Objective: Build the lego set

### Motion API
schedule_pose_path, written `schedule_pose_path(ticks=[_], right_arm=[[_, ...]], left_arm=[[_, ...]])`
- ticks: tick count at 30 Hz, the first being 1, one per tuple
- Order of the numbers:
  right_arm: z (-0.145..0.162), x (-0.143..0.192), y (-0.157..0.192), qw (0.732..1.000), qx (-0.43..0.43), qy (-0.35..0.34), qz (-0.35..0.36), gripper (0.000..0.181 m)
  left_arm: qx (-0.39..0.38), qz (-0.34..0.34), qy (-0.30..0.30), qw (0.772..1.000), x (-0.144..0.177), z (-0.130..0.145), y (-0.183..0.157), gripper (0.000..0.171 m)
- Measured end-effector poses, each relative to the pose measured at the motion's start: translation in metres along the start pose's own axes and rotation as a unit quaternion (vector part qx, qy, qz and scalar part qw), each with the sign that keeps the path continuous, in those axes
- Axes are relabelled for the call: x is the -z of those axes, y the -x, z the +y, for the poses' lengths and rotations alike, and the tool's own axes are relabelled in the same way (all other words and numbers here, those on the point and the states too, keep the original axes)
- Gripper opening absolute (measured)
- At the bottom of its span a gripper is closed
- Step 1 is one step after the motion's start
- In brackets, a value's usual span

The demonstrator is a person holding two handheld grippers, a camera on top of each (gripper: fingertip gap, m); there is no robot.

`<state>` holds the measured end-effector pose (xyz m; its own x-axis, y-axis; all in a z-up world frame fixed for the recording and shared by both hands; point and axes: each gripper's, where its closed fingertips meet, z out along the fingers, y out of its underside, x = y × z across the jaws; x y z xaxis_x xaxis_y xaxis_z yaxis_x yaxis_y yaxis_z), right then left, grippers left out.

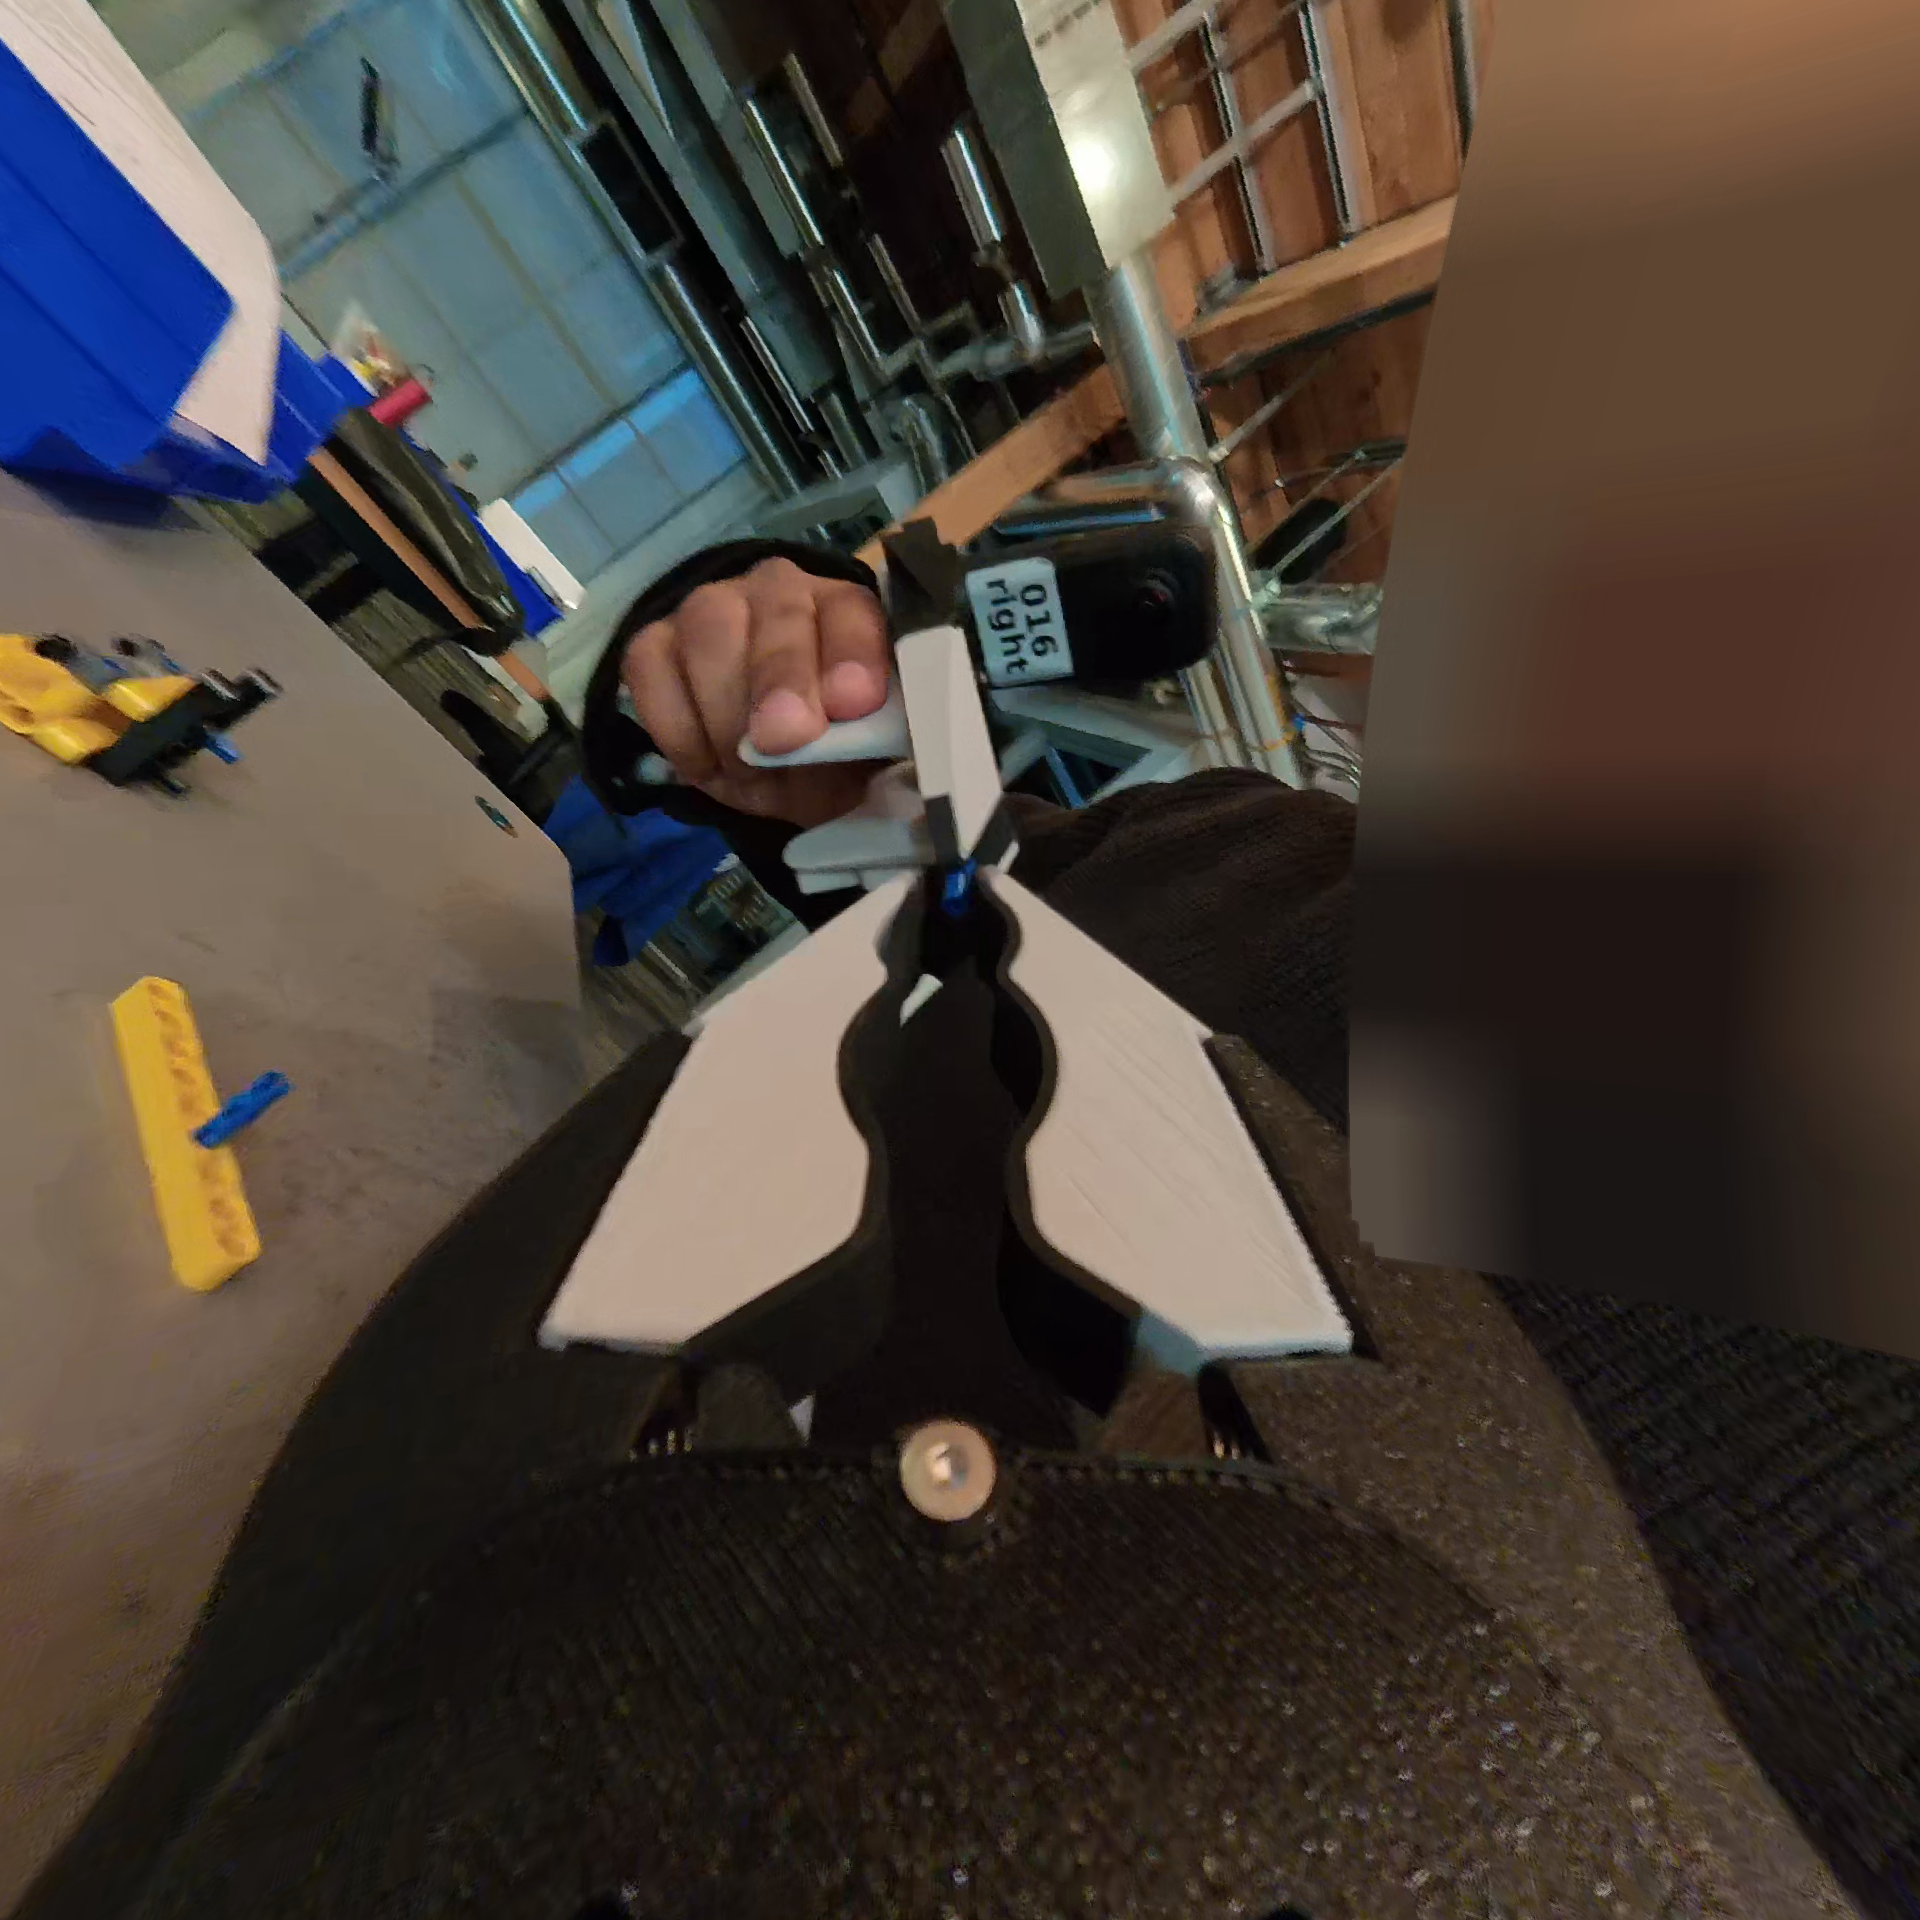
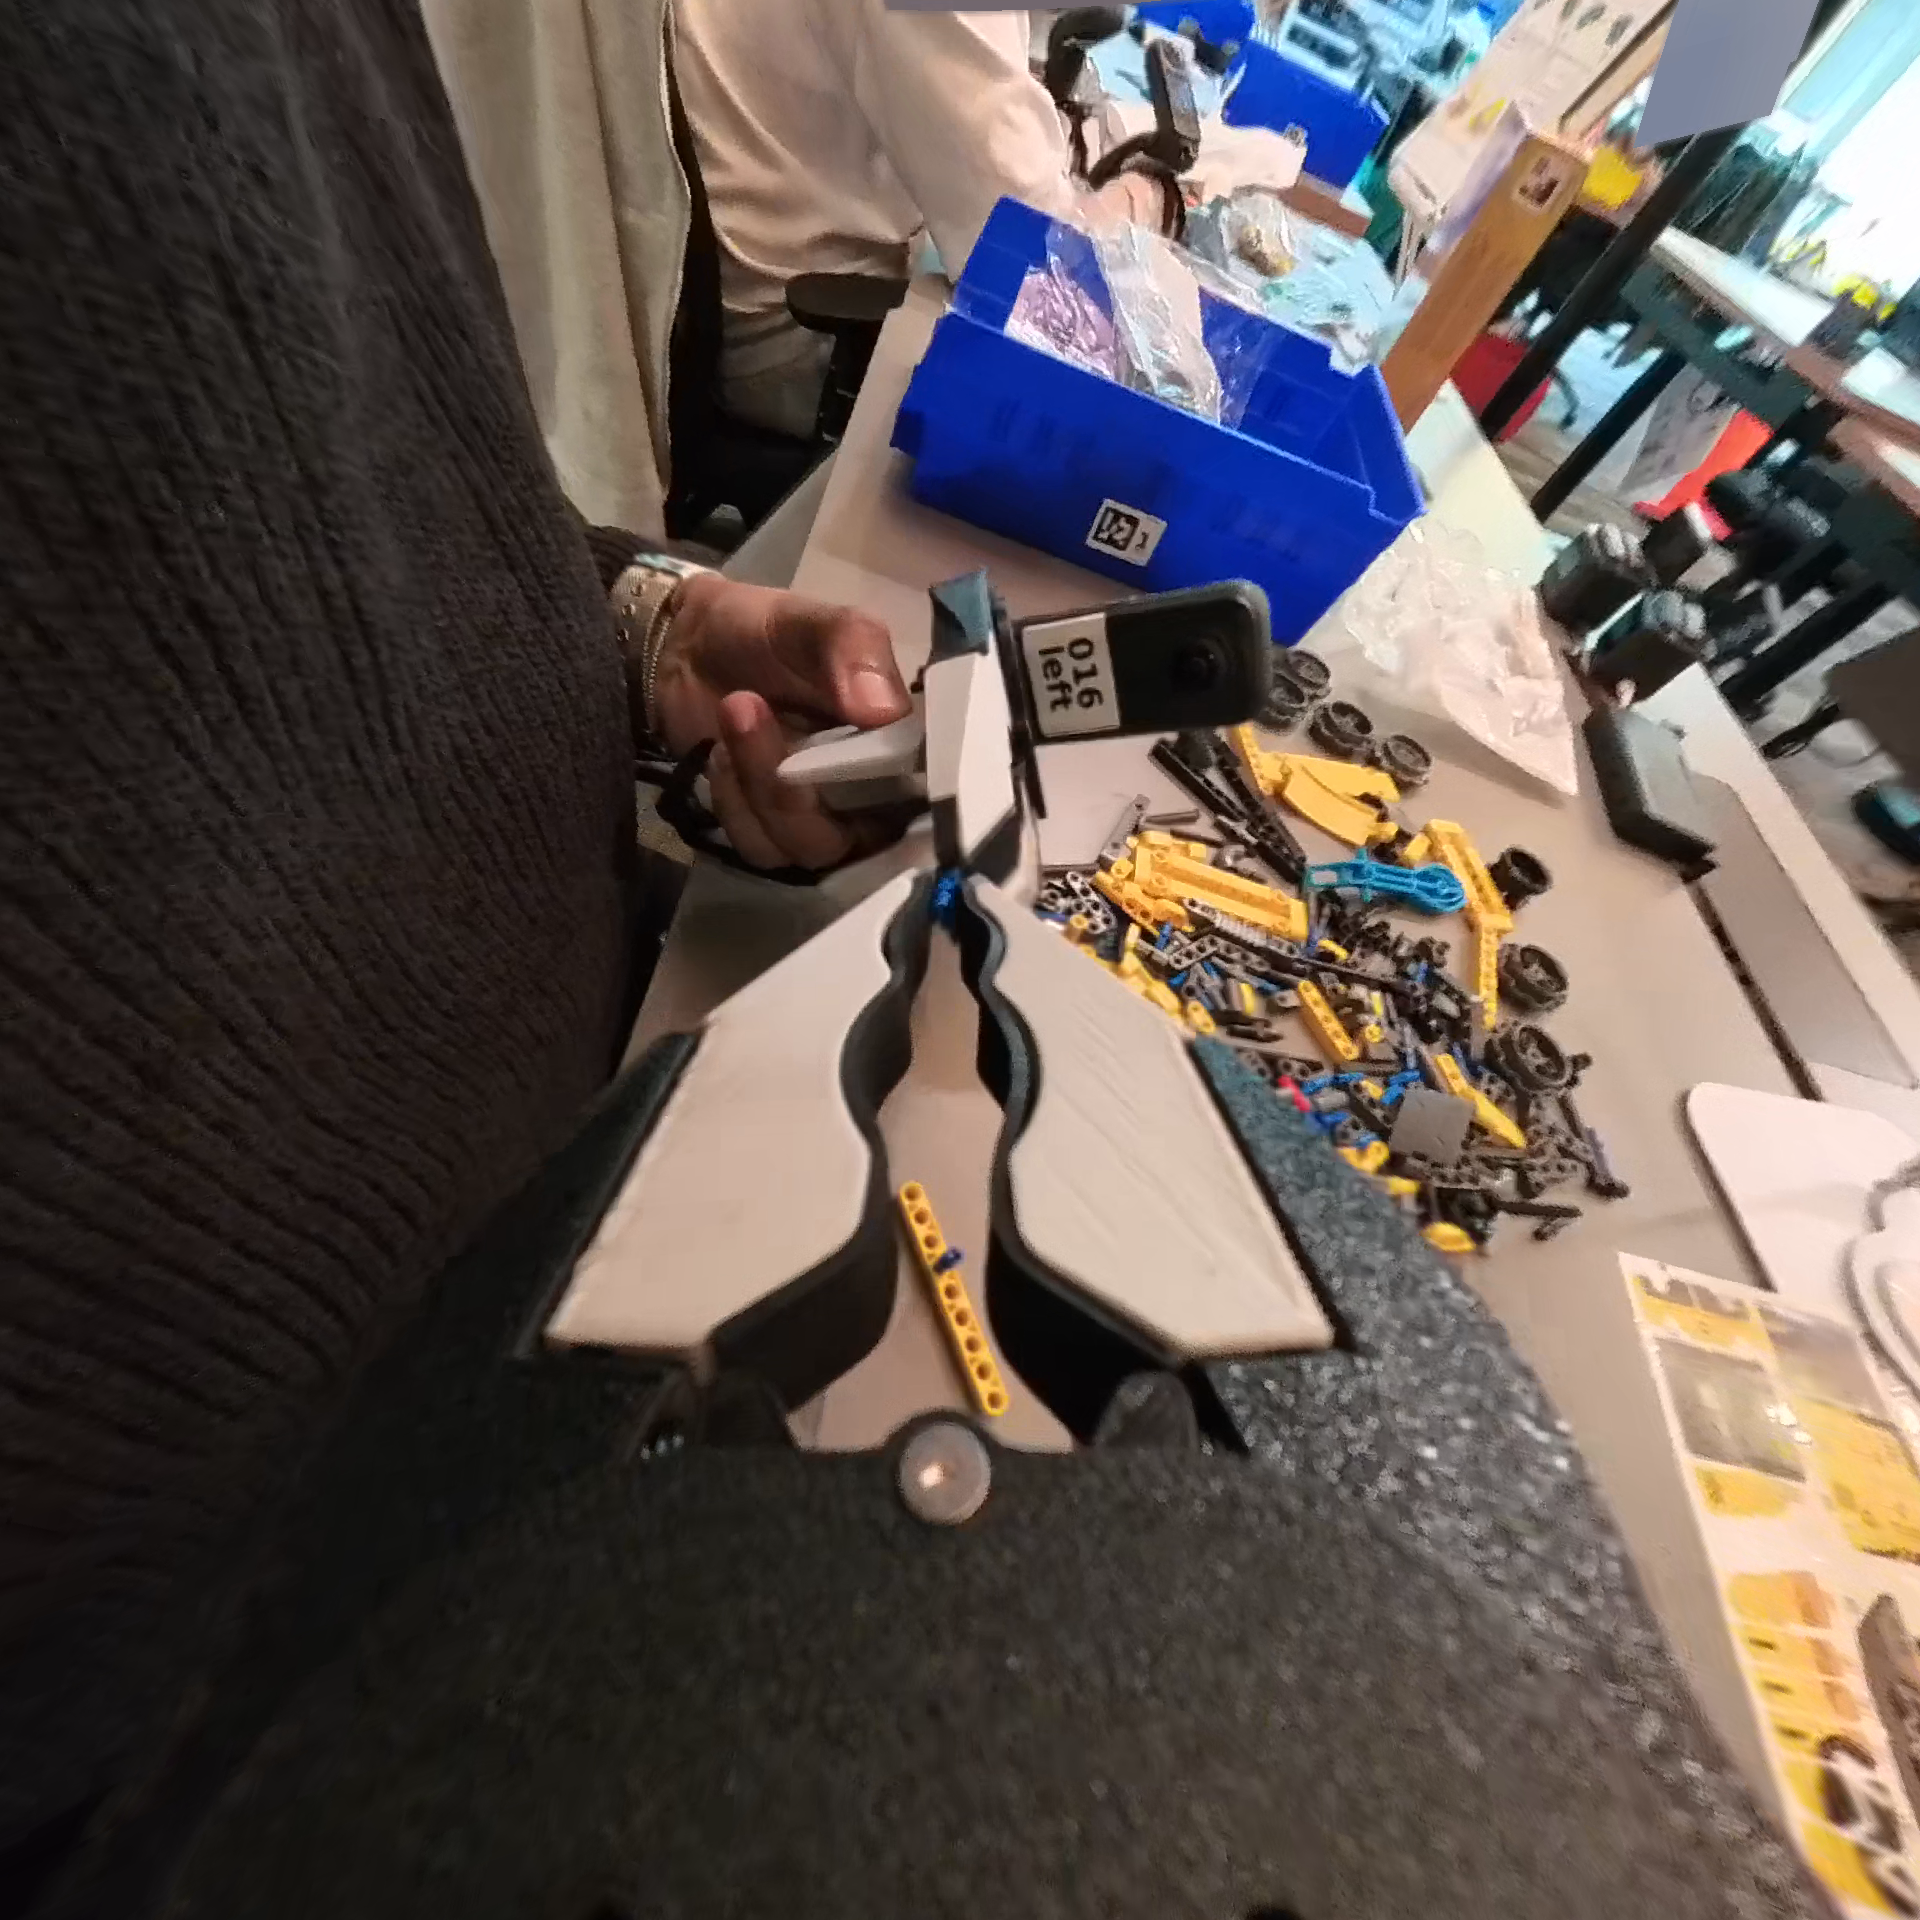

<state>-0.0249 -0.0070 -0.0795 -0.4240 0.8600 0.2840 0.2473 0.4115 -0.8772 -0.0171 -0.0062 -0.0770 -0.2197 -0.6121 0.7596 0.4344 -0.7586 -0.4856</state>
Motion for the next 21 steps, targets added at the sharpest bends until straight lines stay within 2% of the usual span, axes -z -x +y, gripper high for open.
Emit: schedule_pose_path(ticks=[3,5,6,8,10,18,21], right_arm=[[0.008,0.002,-0.016,0.998,-0.053,0.020,0.016,0.004],[0.036,0.003,-0.031,0.991,-0.104,0.083,0.032,0.004],[0.057,0.004,-0.035,0.982,-0.135,0.132,0.030,0.004],[0.098,0.008,-0.031,0.955,-0.178,0.237,0.007,0.005],[0.127,0.011,-0.023,0.925,-0.194,0.326,-0.016,0.005],[0.143,-0.002,-0.012,0.901,-0.190,0.384,-0.068,0.004],[0.150,-0.002,-0.008,0.892,-0.193,0.400,-0.081,0.004]], left_arm=[[-0.036,-0.065,-0.007,0.997,0.004,-0.005,0.013,0.026],[-0.080,-0.150,0.008,0.985,0.009,-0.005,0.031,0.033],[-0.109,-0.208,0.023,0.972,0.013,-0.003,0.044,0.035],[-0.172,-0.330,0.062,0.926,0.027,-0.001,0.072,0.036],[-0.212,-0.400,0.106,0.886,0.035,0.004,0.092,0.036],[-0.246,-0.486,0.229,0.807,0.035,0.032,0.127,0.032],[-0.239,-0.495,0.254,0.796,0.036,0.038,0.133,0.027]])
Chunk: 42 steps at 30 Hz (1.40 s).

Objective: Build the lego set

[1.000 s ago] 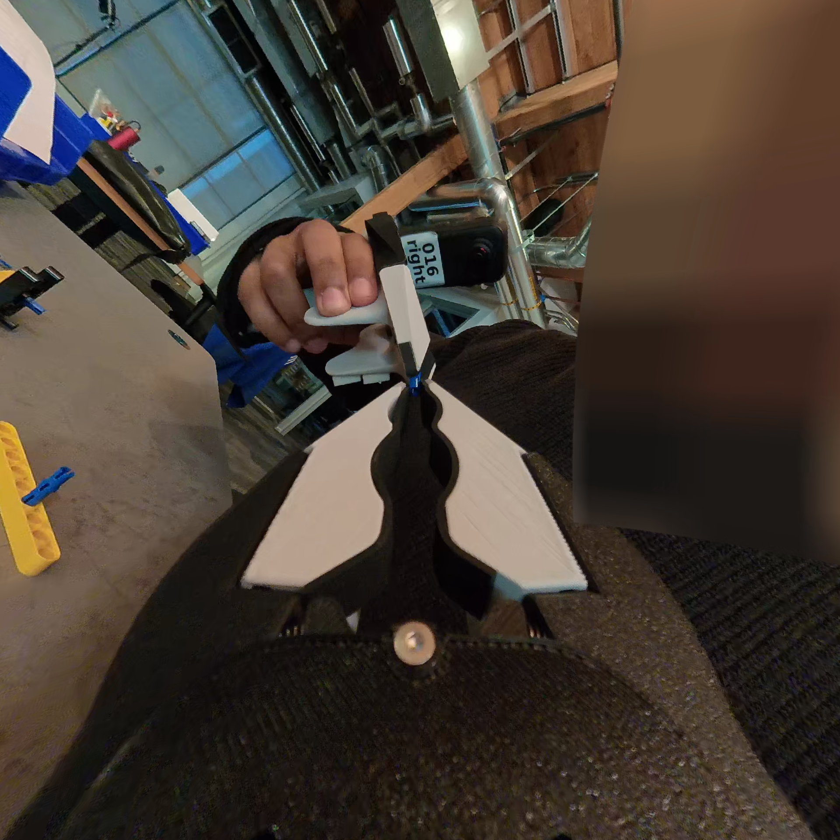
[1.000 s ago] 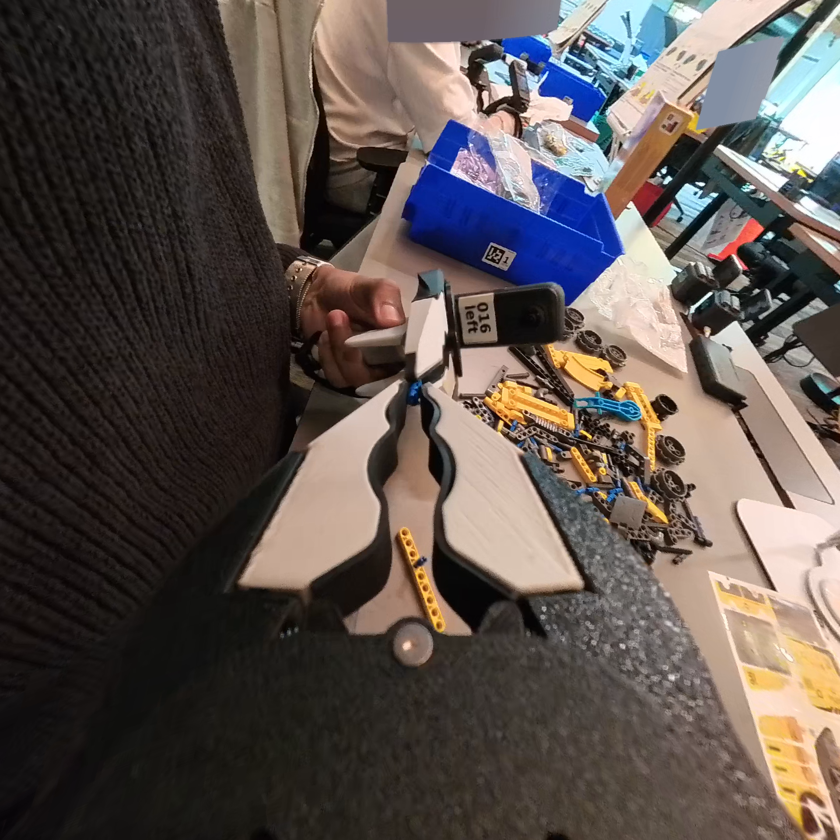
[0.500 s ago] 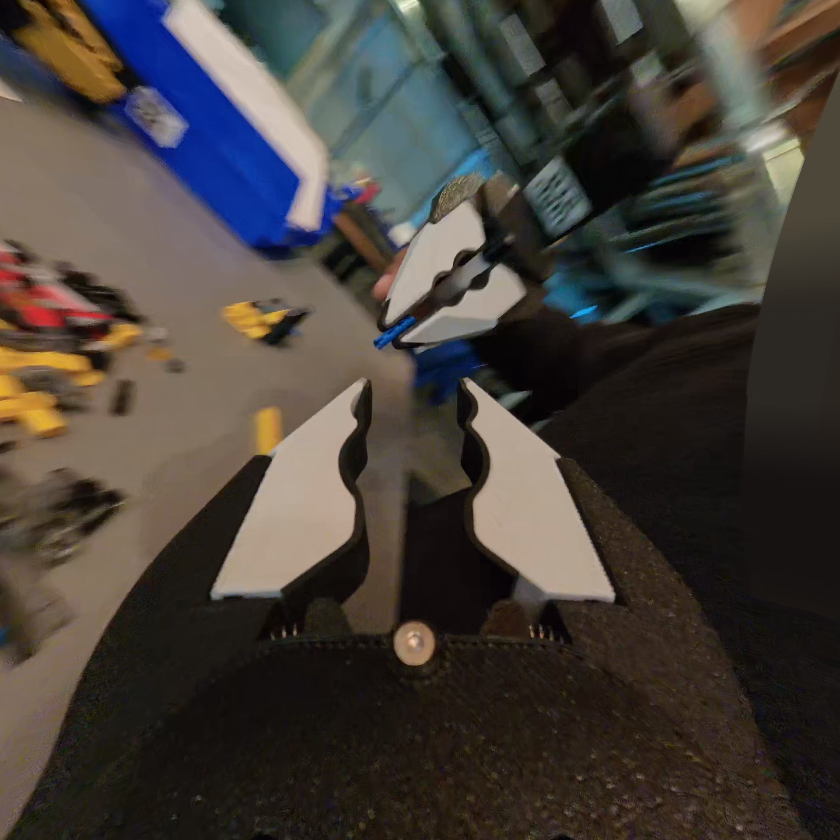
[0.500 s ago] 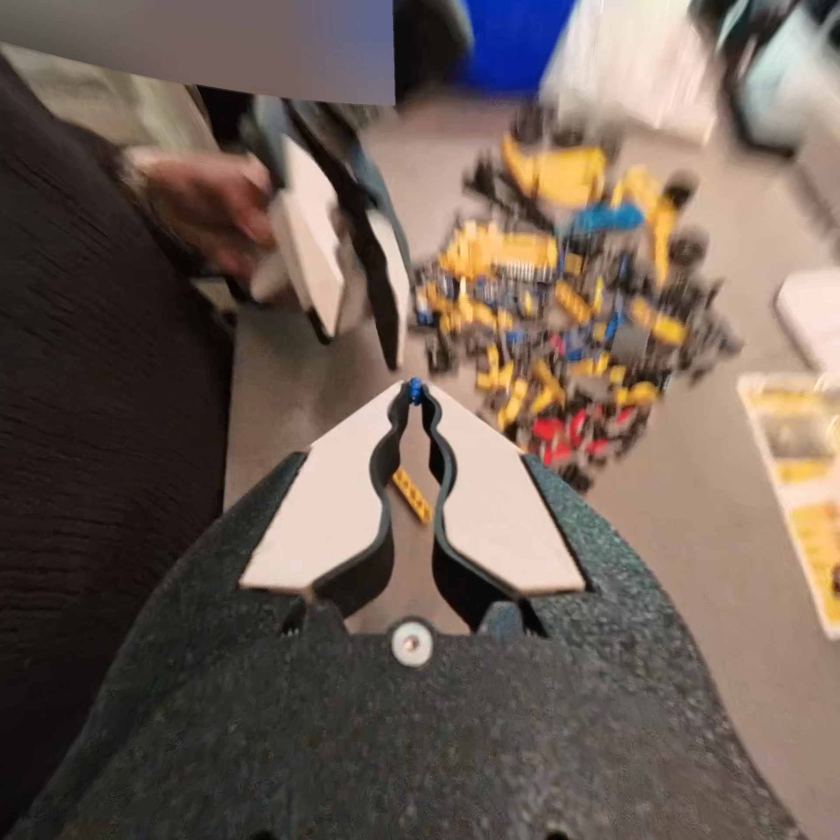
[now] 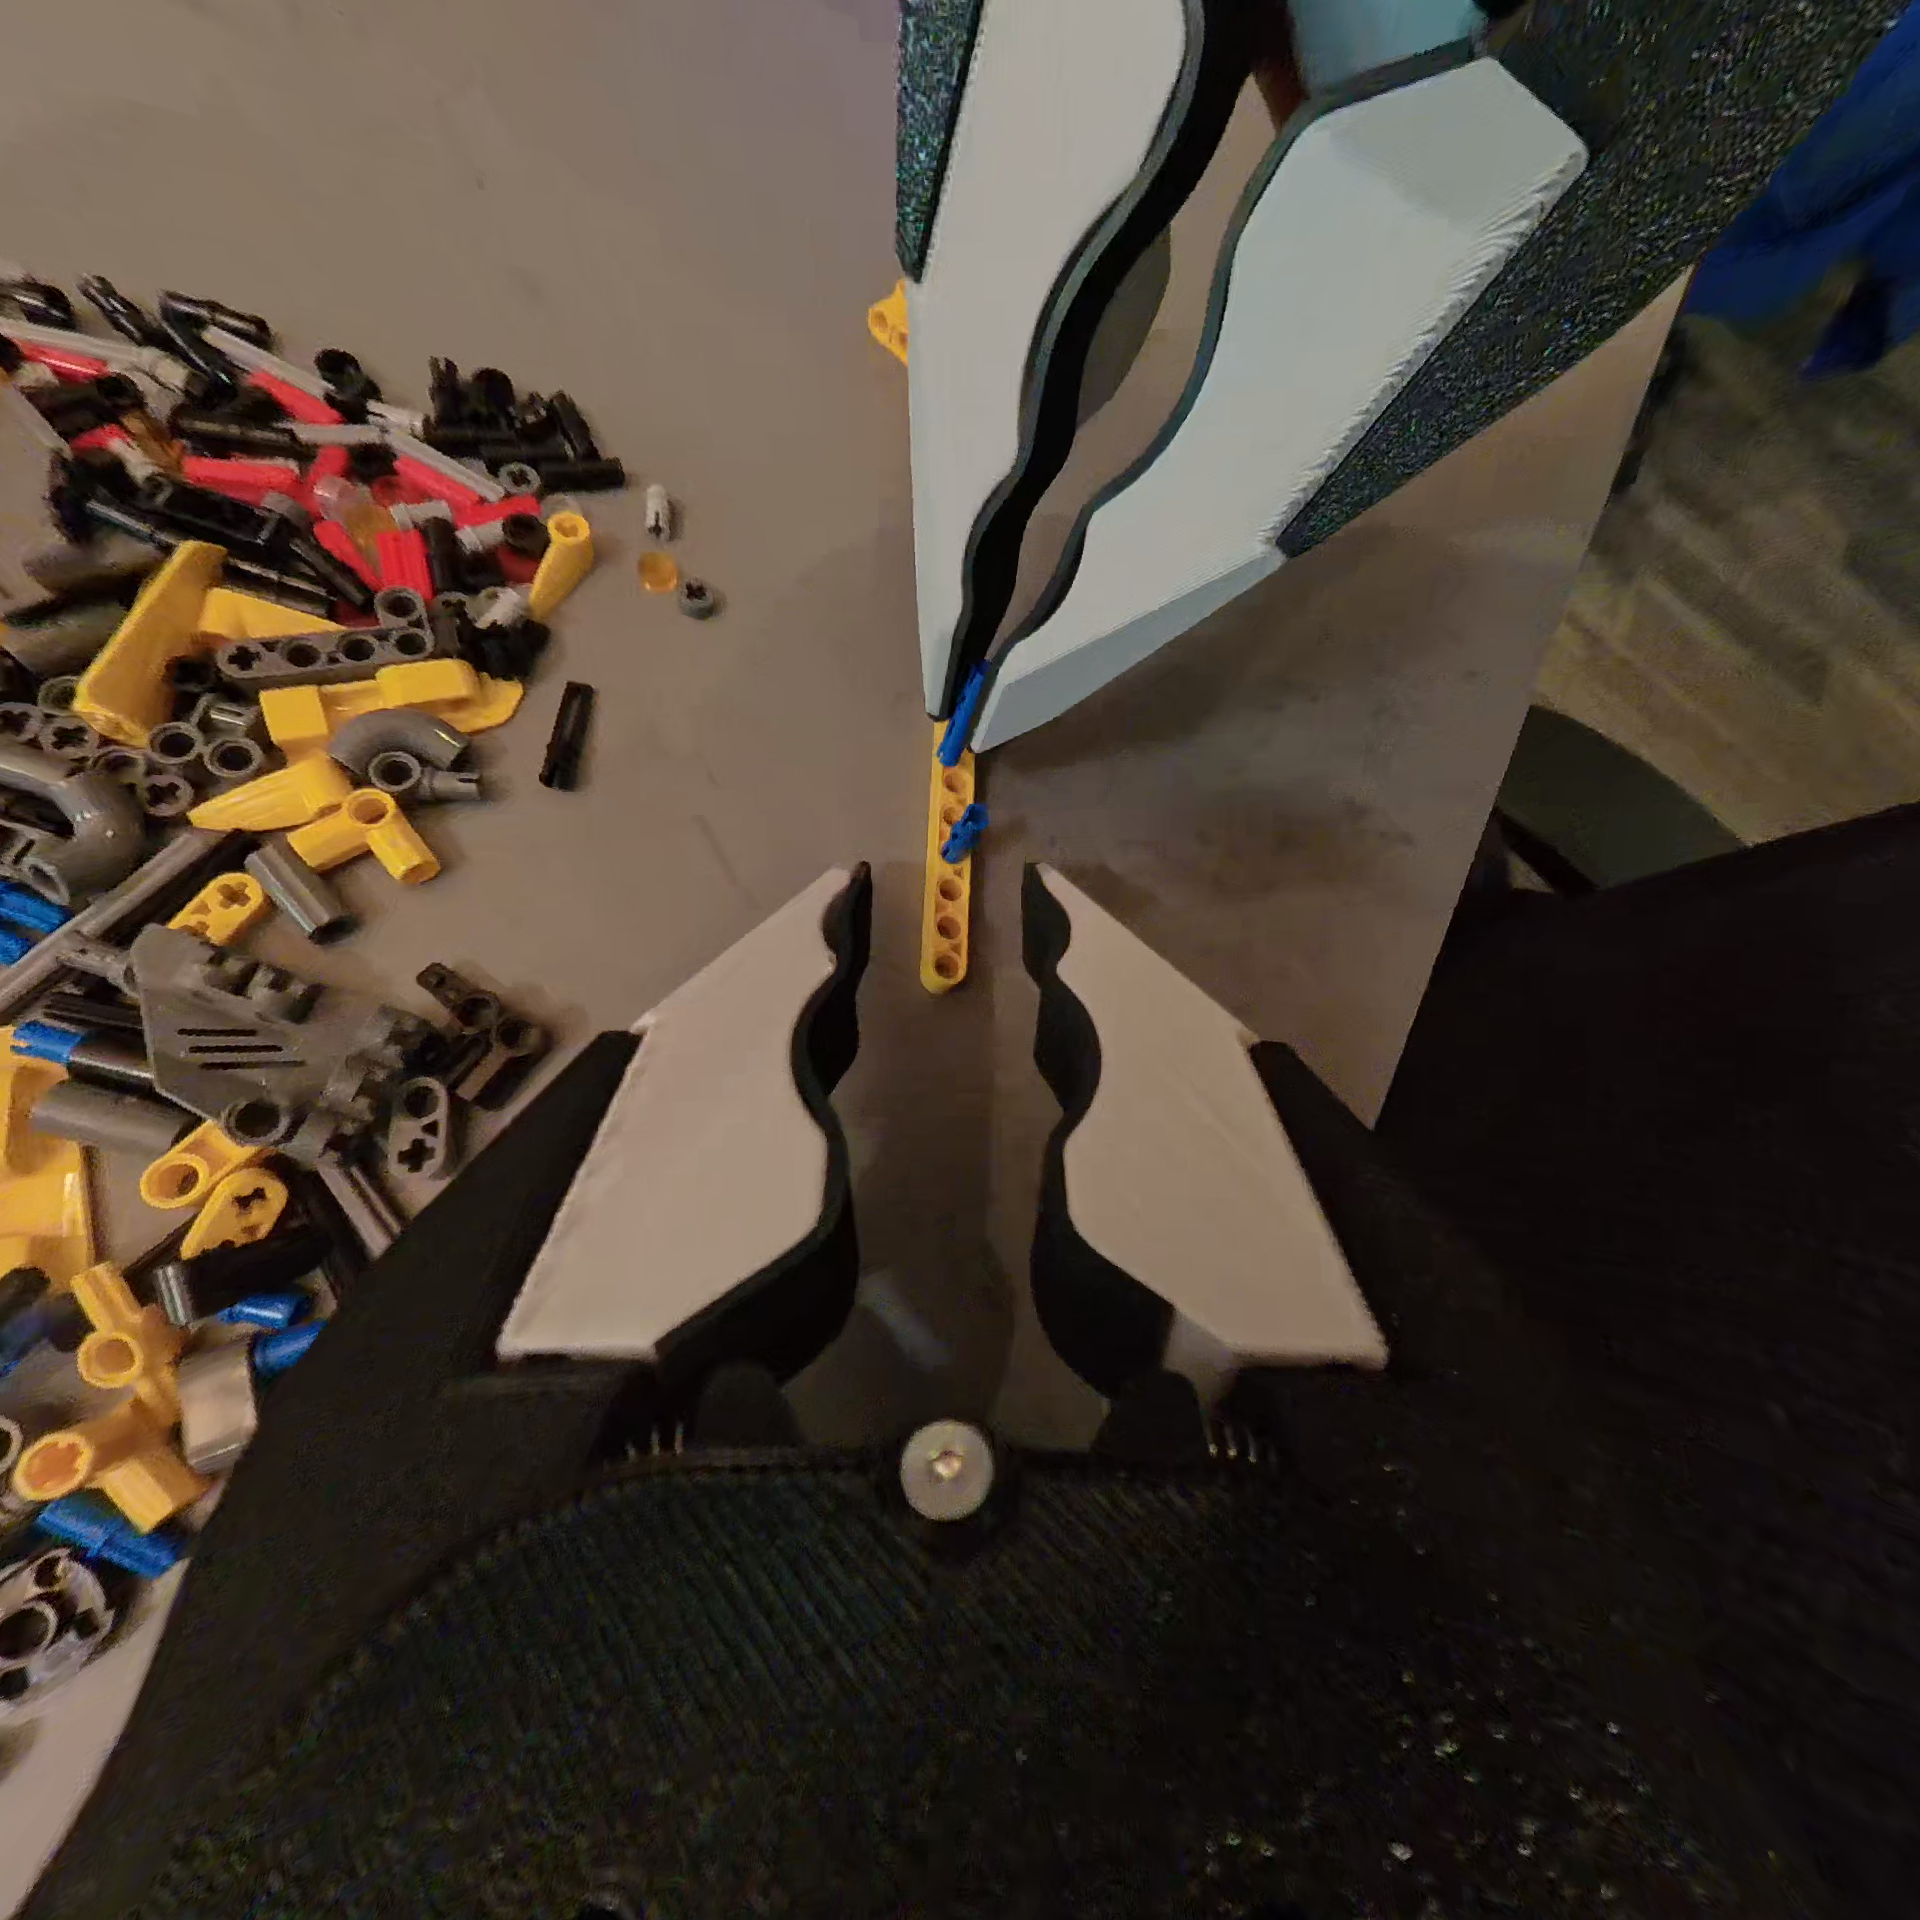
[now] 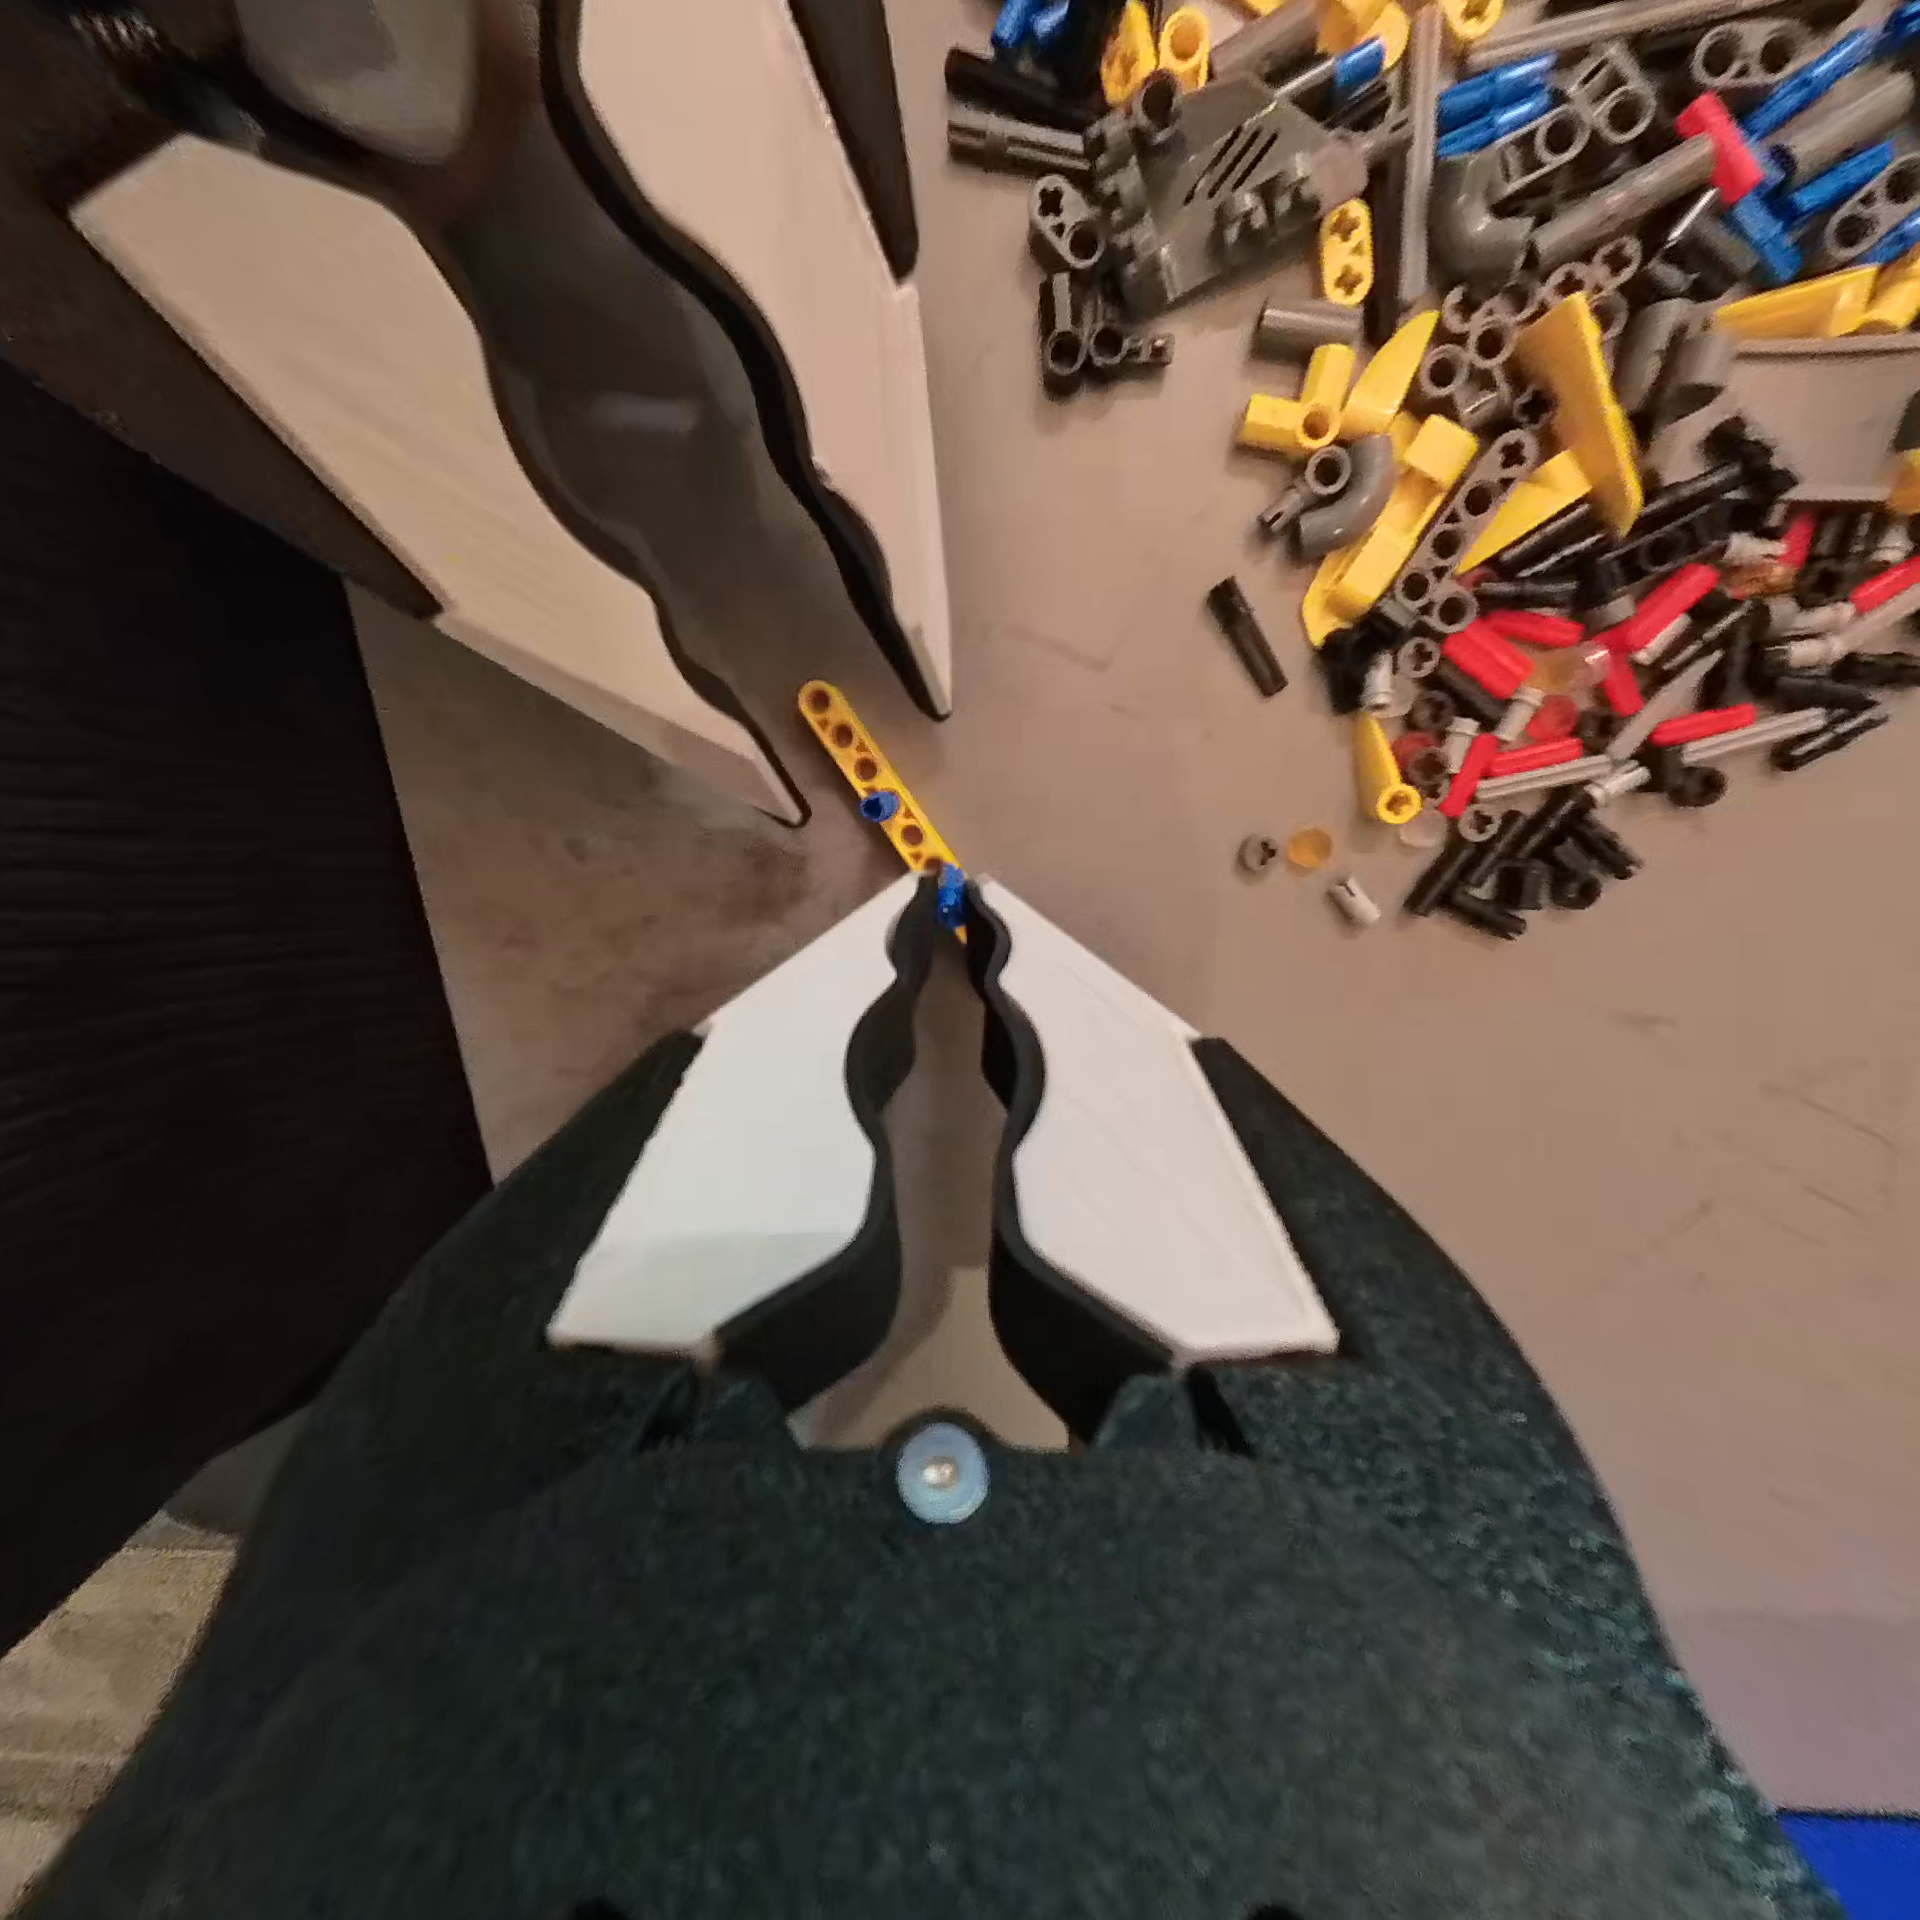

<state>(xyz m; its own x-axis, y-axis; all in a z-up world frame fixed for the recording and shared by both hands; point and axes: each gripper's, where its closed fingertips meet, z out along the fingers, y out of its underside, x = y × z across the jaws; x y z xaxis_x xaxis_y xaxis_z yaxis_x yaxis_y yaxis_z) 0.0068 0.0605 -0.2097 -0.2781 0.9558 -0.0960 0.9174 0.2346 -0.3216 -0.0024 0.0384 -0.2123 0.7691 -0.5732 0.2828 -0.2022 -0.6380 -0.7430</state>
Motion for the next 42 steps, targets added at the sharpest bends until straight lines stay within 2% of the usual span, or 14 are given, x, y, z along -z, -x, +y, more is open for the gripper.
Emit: schedule_pose_path(ticks=[6,11,14,19,35,42], right_arm=[[0.000,-0.004,0.002,1.000,-0.017,0.000,-0.019,0.004],[0.001,-0.004,0.003,0.997,-0.065,0.000,-0.051,0.004],[0.001,-0.005,0.004,0.993,-0.094,-0.004,-0.075,0.004],[0.001,-0.005,0.001,0.991,-0.115,-0.001,-0.071,0.004],[-0.005,-0.012,-0.005,0.998,-0.025,0.044,0.029,0.004],[-0.003,-0.011,-0.004,0.998,0.043,0.037,0.034,0.008]], left_arm=[[0.006,0.007,0.027,1.000,-0.006,0.006,0.000,0.017],[0.005,-0.005,0.032,0.999,-0.008,0.007,0.004,0.006],[0.010,0.000,0.032,0.999,-0.008,0.007,0.003,0.006],[0.010,0.001,0.033,0.999,-0.009,0.007,0.003,0.006],[0.004,0.004,0.033,0.999,-0.009,0.006,0.003,0.007],[0.009,0.009,0.033,0.999,-0.009,0.006,0.003,0.007]])
